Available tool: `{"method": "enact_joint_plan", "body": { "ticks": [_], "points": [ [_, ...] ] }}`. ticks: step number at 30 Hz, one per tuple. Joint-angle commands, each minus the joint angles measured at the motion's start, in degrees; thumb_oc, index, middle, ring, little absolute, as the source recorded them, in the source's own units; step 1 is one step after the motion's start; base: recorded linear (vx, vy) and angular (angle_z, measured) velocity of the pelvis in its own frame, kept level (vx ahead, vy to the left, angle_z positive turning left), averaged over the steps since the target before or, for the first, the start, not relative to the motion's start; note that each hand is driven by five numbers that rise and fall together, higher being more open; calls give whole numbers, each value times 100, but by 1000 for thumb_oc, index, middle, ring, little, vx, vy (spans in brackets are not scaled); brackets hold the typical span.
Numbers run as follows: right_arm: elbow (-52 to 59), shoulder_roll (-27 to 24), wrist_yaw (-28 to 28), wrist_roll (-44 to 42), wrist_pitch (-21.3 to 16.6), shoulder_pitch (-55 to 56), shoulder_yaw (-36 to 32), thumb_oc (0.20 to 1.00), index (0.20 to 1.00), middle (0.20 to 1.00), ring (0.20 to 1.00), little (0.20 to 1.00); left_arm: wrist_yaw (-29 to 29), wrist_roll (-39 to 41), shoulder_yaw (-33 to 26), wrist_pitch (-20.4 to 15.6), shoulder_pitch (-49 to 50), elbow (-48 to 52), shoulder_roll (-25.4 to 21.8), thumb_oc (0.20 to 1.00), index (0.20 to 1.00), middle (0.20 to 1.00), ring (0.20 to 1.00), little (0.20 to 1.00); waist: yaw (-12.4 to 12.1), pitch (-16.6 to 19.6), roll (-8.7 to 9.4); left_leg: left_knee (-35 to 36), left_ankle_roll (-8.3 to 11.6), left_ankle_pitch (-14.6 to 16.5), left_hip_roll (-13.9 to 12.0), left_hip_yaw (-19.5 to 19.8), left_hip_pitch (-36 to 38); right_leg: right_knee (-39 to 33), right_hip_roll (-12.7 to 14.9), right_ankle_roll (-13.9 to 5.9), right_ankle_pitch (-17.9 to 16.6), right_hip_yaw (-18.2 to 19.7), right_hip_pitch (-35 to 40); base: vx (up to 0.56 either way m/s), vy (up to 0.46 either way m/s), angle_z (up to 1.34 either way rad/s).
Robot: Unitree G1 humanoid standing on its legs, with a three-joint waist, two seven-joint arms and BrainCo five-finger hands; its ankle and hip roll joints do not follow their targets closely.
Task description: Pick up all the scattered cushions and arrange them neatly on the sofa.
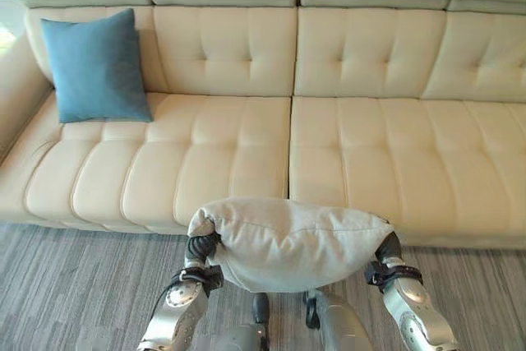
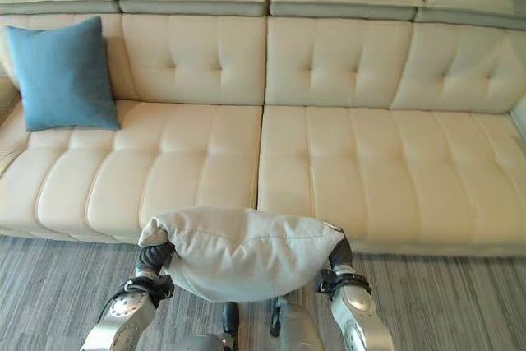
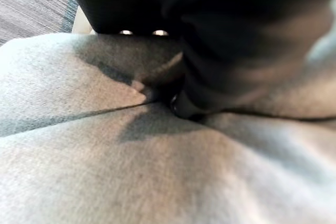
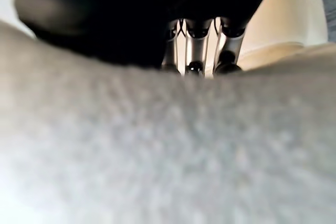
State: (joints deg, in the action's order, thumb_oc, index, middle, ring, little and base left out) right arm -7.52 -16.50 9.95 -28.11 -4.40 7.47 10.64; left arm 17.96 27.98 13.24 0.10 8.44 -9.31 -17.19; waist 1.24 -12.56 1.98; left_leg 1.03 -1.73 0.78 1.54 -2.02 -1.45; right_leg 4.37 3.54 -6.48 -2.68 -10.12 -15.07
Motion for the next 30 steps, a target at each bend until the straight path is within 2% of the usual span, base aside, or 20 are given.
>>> {"method": "enact_joint_plan", "body": {
  "ticks": [1, 2, 3, 5, 8, 9, 10, 11, 12, 14, 15, 16, 18, 20, 21, 22, 24, 26, 29, 30],
  "points": [
    [562, -83, -130, 105, -286, -124, 43, 200, 200, 200, 200, 200, -309, -116, 36, -410, -259, 812, 183, 200, 200, 200, 200, 200, 91, 244, -137, -1468, 533, 235, -103, -131, 580, -161, -374, 189, 348, -103, 541, 513, -323, 24],
    [556, -184, -126, 103, -292, -141, 19, 200, 200, 200, 200, 200, -324, -87, 65, -440, -264, 857, 185, 200, 200, 200, 200, 200, 40, 78, -114, -2483, 613, -41, -86, -109, -4, -139, -367, 328, 484, -73, 706, 218, -183, 24],
    [555, -184, -126, 102, -293, -142, 18, 200, 200, 200, 200, 200, -323, -87, 65, -440, -266, 857, 185, 200, 200, 200, 200, 200, 48, 85, -124, -2531, 615, -20, -96, -99, -41, -133, -374, 331, 486, -84, 691, 163, -166, 31],
    [523, -263, -113, 104, -307, -196, 31, 200, 200, 200, 200, 200, -302, -65, 87, -465, -318, 853, 177, 200, 200, 200, 200, 200, -34, -65, -123, -3414, 704, -296, -55, -20, -535, -26, -376, 476, 642, -69, 773, 161, -136, 2],
    [517, -262, -94, 120, -288, -213, 12, 200, 200, 200, 200, 200, -280, -64, 56, -453, -352, 816, 186, 200, 200, 200, 200, 200, -42, -94, -93, -3586, 592, -243, -142, -103, -808, -9, -380, 547, 755, -73, 854, 213, -132, -14],
    [513, -219, -52, 160, -256, -238, -13, 200, 200, 200, 200, 200, -252, -78, 36, -422, -366, 768, 201, 200, 200, 200, 200, 200, -45, -81, 29, -3024, 401, 126, -115, -189, -1153, -104, -297, 531, 816, -65, 1117, 237, -91, 27],
    [513, -218, -52, 160, -256, -236, -12, 200, 200, 200, 200, 200, -252, -78, 36, -422, -365, 769, 200, 200, 200, 200, 200, 200, -47, -89, 36, -3006, 398, 123, -109, -194, -1130, -110, -291, 527, 818, -62, 1133, 421, -80, 29],
    [529, -203, -43, 218, -261, -267, 34, 200, 200, 200, 200, 200, -239, -98, 35, -389, -301, 754, 185, 200, 200, 200, 200, 200, -62, -51, 101, -1777, 315, 237, -88, -110, -1087, -176, -234, 461, 859, -42, 1287, 267, 25, 29],
    [546, -199, -55, 214, -246, -262, 36, 200, 200, 200, 200, 200, -249, -117, 37, -379, -271, 764, 170, 200, 200, 200, 200, 200, -63, -35, 118, -1407, 315, 178, -79, -59, -959, -164, -221, 456, 898, -27, 1365, 367, 48, 6],
    [642, -192, -71, 267, -244, -234, 78, 200, 200, 200, 200, 200, -258, -187, 69, -323, -198, 774, 174, 200, 200, 200, 200, 200, -19, 63, 42, -193, 467, -525, -225, 41, -858, -216, -269, 464, 957, -94, 1506, 243, 60, 1],
    [642, -192, -71, 267, -244, -234, 78, 200, 200, 200, 200, 200, -258, -187, 68, -323, -198, 774, 174, 200, 200, 200, 200, 200, -18, 59, 43, -182, 467, -530, -224, 42, -850, -217, -268, 463, 957, -95, 1511, 282, 100, 4],
    [670, -185, -18, 346, -243, -233, 77, 200, 200, 200, 200, 200, -259, -295, 95, -292, -215, 758, 171, 200, 200, 200, 200, 200, 8, 108, 11, 375, 596, -753, -260, 23, -874, -294, -282, 435, 984, -107, 1717, 283, 126, 12],
    [730, -166, 66, 502, -216, -256, 40, 200, 200, 200, 200, 200, -227, -371, 93, -283, -257, 779, 180, 200, 200, 200, 200, 200, 23, 155, -12, 397, 704, -821, -275, -39, -951, -349, -292, 397, 987, -87, 1900, 350, 175, 9],
    [815, -144, 44, 526, -190, -223, 39, 200, 200, 200, 200, 200, -212, -317, 54, -319, -241, 827, 186, 200, 200, 200, 200, 200, 31, 226, -39, 397, 654, -725, -293, -88, -823, -318, -315, 372, 1061, -35, 1963, 345, 218, -16],
    [1153, -102, 89, 789, -211, -145, -81, 200, 200, 200, 200, 200, -148, -407, 69, -353, -249, 1145, 165, 200, 200, 200, 200, 200, 68, 444, -53, 397, 506, -634, -191, -130, -530, 102, -146, 214, 1124, 0, 1980, 436, 328, -34],
    [1195, -70, 112, 797, -236, -149, -92, 200, 200, 200, 200, 200, -109, -429, 67, -371, -280, 1240, 145, 200, 200, 200, 200, 200, 88, 441, -34, 397, 432, -581, -176, -197, -380, 547, -80, 133, 1010, 28, 1864, 495, 421, -51],
    [1244, 18, 257, 911, -245, -294, -94, 200, 200, 200, 200, 200, 14, -538, 72, -390, -404, 1394, 44, 200, 200, 200, 200, 200, 86, 349, 11, 397, 178, -402, -151, -426, -87, 1649, 135, -86, 575, 125, 1351, 136, 249, -26],
    [1225, 110, 361, 969, -229, -447, -25, 200, 200, 200, 200, 200, 118, -640, 97, -403, -539, 1460, -26, 200, 200, 200, 200, 200, 85, 277, 0, 397, 101, -306, -163, -575, 10, 2254, 245, -117, 535, 248, 934, 65, 185, -31],
    [1181, 213, 482, 910, -201, -620, 32, 200, 200, 200, 200, 200, 182, -640, 109, -404, -681, 1412, -16, 200, 200, 200, 200, 200, 65, 316, -49, 397, 118, -197, -196, -699, 115, 1602, 276, -29, 633, 93, 870, 118, 101, -26],
    [1139, 217, 524, 891, -175, -743, 59, 200, 200, 200, 200, 200, 175, -662, 105, -388, -737, 1381, -18, 200, 200, 200, 200, 200, 31, 324, -66, 397, 159, -155, -227, -766, 140, 730, 200, -12, 606, 9, 912, 126, -1, -19]
  ]
}}
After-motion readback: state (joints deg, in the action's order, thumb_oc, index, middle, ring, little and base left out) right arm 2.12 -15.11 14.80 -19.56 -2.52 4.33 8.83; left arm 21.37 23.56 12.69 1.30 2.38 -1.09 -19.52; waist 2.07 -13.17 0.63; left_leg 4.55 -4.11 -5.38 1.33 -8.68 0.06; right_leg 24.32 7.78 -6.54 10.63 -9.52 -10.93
